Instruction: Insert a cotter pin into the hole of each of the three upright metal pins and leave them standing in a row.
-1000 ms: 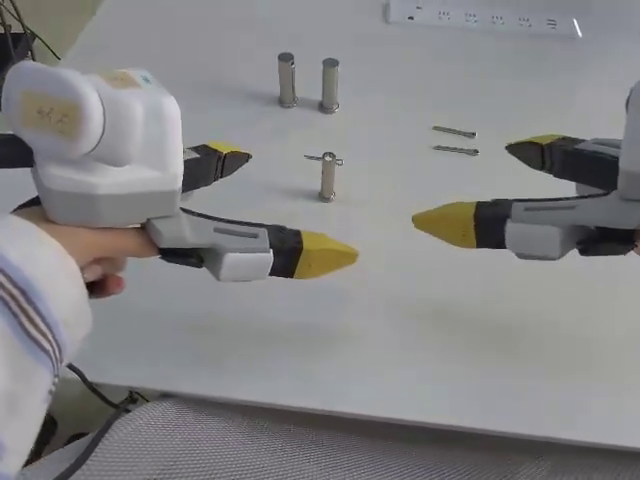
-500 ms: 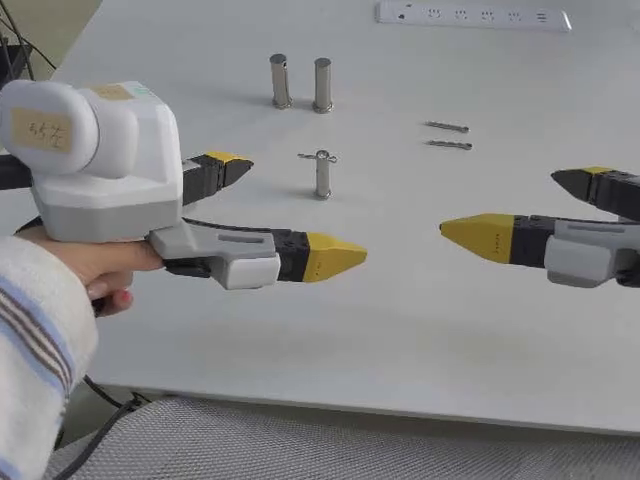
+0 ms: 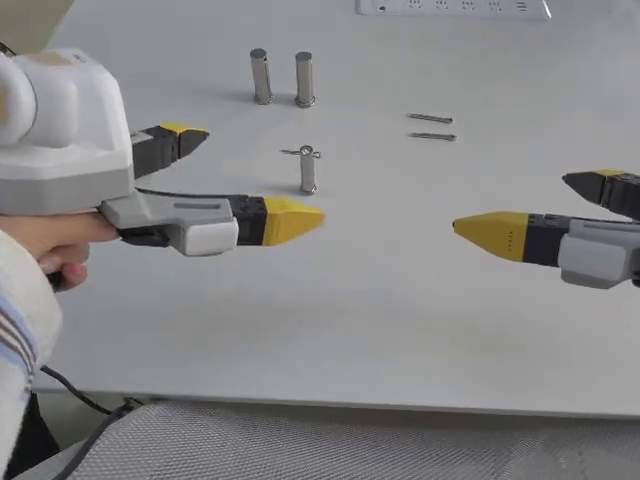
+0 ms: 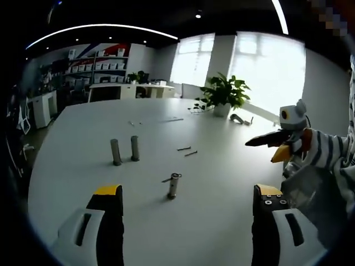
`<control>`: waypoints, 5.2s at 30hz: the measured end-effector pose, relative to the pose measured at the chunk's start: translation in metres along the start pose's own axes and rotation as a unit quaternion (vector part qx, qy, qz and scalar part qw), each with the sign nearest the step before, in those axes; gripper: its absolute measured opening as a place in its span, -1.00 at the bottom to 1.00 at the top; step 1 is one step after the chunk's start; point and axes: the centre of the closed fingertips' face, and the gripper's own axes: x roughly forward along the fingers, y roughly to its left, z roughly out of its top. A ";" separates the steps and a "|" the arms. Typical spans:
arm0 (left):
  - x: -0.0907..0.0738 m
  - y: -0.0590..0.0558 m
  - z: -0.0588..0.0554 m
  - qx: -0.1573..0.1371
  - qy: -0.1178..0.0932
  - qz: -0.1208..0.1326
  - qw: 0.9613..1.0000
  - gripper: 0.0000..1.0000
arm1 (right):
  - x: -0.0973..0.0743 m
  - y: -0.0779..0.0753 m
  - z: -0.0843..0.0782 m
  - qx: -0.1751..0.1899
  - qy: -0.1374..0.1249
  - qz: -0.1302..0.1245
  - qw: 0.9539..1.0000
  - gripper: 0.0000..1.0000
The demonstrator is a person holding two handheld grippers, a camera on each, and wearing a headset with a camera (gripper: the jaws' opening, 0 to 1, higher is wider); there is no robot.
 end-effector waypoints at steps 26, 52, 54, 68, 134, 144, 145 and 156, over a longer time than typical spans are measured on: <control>0.057 0.117 0.033 0.043 0.010 0.087 0.995 0.27 | -0.015 -0.009 -0.006 0.021 0.004 -0.013 1.000 0.82; 0.124 0.171 0.006 0.052 0.064 0.117 0.990 -0.60 | -0.015 -0.014 -0.019 0.053 0.010 -0.007 0.999 0.78; 0.126 0.168 0.007 0.049 0.061 0.109 0.991 -0.66 | -0.014 -0.013 -0.021 0.053 0.014 -0.008 0.998 0.78; 0.137 0.167 0.008 0.050 0.052 0.110 0.991 -0.80 | -0.013 -0.010 -0.023 0.059 0.019 -0.009 0.998 0.73; 0.078 -0.032 0.070 0.067 0.000 0.067 0.995 -0.82 | -0.023 0.031 -0.012 -0.012 0.002 0.063 0.998 0.87; 0.091 -0.066 0.037 0.062 0.036 0.055 0.996 -0.82 | -0.032 0.028 -0.015 -0.018 -0.001 0.057 0.998 0.85; 0.090 -0.072 0.032 0.063 0.041 0.055 0.996 -0.82 | -0.032 0.029 -0.015 -0.020 -0.001 0.058 0.998 0.84; 0.088 -0.077 0.002 0.030 0.057 0.071 0.995 -0.82 | -0.026 0.036 -0.020 -0.033 0.011 0.071 0.997 0.84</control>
